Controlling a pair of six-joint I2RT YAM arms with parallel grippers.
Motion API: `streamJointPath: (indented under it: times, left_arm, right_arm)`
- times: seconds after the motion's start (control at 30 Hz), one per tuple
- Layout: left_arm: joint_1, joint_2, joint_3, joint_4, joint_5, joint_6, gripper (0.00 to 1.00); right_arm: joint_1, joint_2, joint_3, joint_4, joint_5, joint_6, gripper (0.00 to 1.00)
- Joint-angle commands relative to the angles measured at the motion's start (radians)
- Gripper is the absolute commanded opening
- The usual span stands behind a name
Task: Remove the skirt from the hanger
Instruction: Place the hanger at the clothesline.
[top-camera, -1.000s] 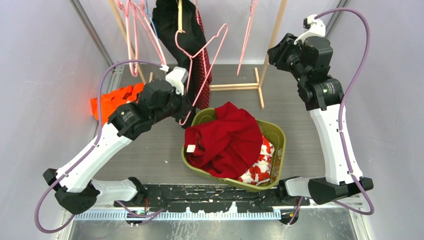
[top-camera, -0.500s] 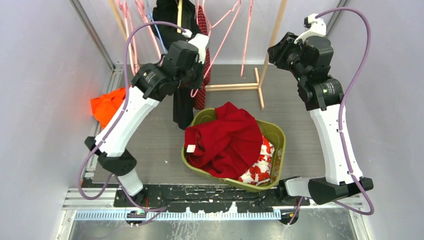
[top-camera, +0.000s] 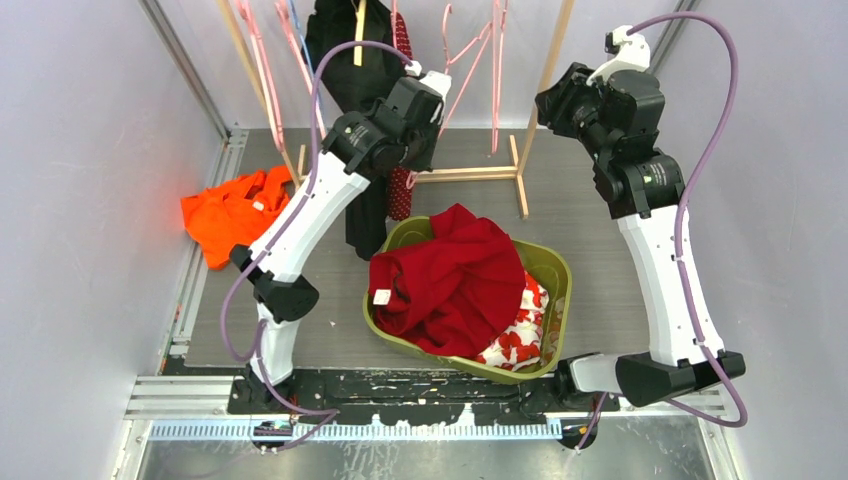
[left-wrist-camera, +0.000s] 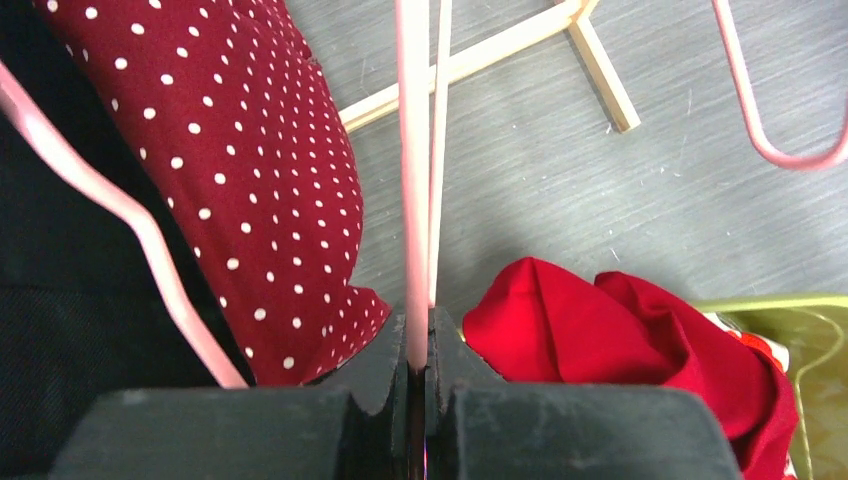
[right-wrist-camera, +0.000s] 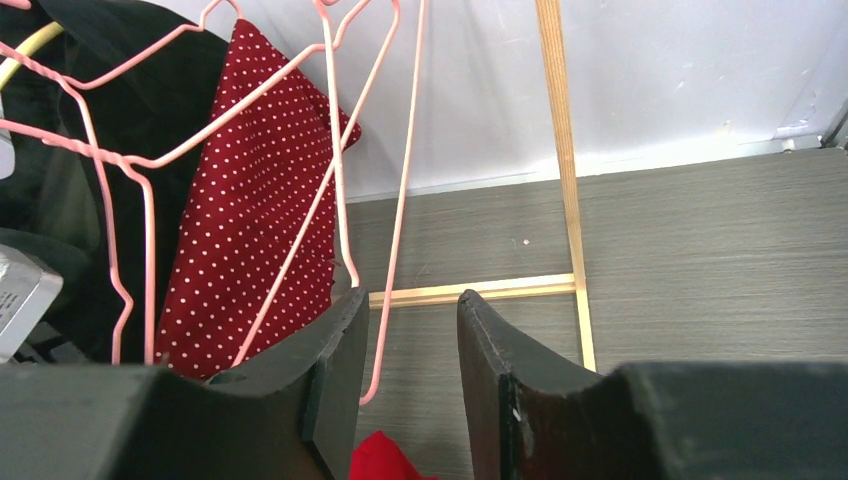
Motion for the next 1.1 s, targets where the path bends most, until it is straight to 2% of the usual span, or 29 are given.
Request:
streamJointPath:
  times: [0.0,0.1,0.33,0.53,0.7,0.9,1.07]
  left_arm:
    - [0.0,0.003,0.073,0.115,-0.065,0.032,0.0]
    - [0.0,-0.002,0.063,0.169,-0.077,0.047,0.0]
    - [0.0,-0.05,-0.088,0.366,-0.093,0.09,0.0]
    - [0.01,0.041,-0.01,0.416,-0.093,0.11,0.0]
    - [0.062,0.111,0.08,0.446,-0.075,0.109,0.0]
    - [0.143,0.154,0.081,0.476,-0.056,0.094,0.0]
    - [0.165,0.196,0.111,0.494,-0.052,0.105,0.0]
  right_arm:
    - [0.003,0.004,0.017,0.064,0.01,-0.013,0.43]
    - [0.002,0.004,0.017,0.06,0.005,-0.011,0.43]
    - [0.003,0.006,0.024,0.048,0.008,-0.011,0.43]
    - [0.003,0.004,0.027,0.032,-0.001,0.016,0.42]
    - [0.003,0.007,0.03,0.027,-0.015,0.041,0.42]
    - [0.004,0.02,0.036,0.023,-0.025,0.066,0.42]
    - [0.005,0.038,0.055,0.015,-0.041,0.088,0.41]
